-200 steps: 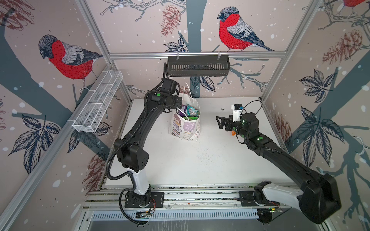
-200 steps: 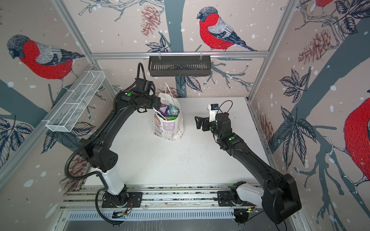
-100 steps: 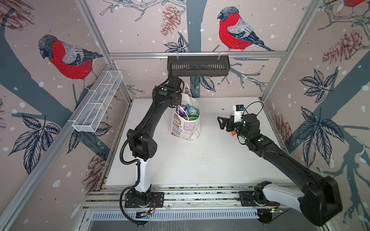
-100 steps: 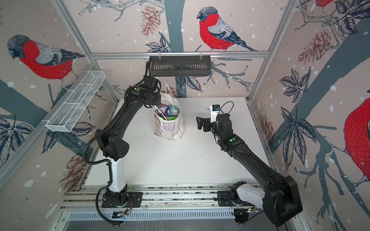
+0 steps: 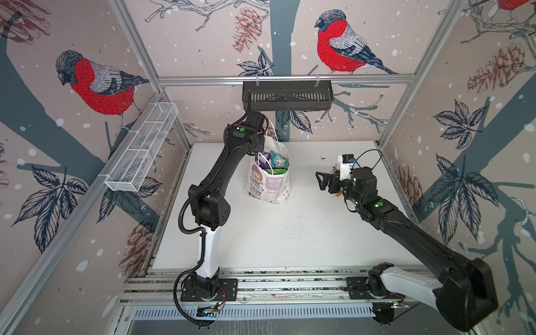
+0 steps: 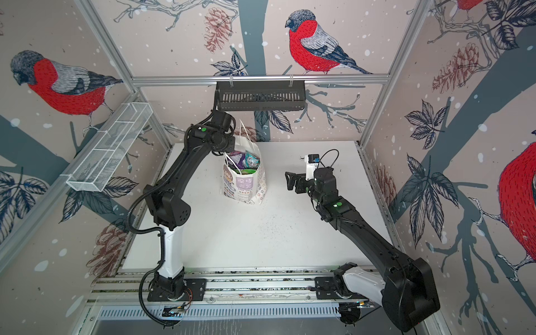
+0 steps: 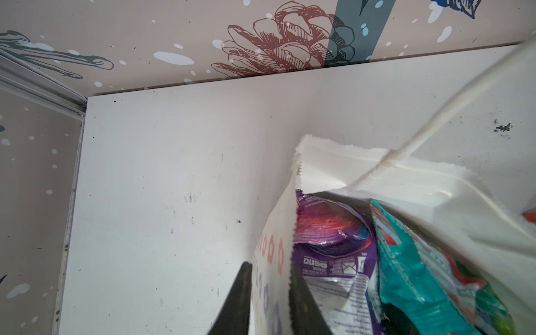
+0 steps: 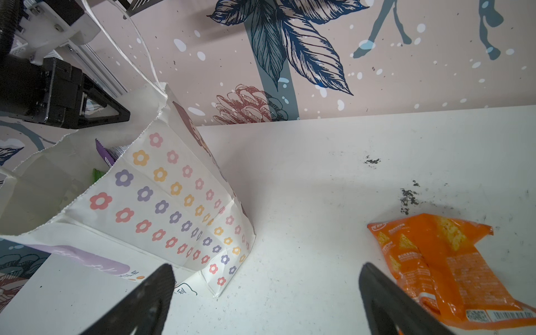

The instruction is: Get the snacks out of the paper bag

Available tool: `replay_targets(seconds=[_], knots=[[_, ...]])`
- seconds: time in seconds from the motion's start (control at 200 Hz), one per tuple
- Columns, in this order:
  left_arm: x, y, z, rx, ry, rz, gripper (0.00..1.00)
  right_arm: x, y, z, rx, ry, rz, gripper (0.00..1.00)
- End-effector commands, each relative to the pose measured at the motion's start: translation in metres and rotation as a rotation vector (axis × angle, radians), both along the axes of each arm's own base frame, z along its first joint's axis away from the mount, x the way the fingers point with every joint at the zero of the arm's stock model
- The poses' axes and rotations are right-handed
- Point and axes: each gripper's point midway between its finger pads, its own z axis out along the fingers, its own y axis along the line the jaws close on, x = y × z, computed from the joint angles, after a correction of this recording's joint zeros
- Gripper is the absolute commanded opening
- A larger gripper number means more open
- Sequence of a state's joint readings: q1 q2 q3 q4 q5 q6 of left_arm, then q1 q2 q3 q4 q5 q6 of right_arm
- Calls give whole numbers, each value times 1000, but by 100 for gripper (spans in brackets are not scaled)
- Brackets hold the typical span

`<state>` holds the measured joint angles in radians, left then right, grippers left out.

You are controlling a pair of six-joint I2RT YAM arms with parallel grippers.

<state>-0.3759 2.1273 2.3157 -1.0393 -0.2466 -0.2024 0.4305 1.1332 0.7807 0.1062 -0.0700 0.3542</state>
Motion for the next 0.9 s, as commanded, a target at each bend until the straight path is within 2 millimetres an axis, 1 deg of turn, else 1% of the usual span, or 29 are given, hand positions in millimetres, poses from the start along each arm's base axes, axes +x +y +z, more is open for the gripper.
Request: replay_targets(seconds=[0.0,0.06,0.15,0.24,0.445,0.896], knots=[[-1,4,-5,25,18,4,20,1,-2,5,10,-17,-10,100],[1,3,-7,29,17,2,17,0,-3,6,9,-18,-16,100],[4,4,-8,36,16,5,14,0,-5,5,7,-18,-23,100],[6,4,-10,42,18,9,0,-1,-7,5,6,-19,-29,100],[8,7,-13,63,19,19,0,-1,-11,5,9,-21,-43,100],[11,7,8,57,-41,7,0,-1,-16,1,11,-17,-60,100]])
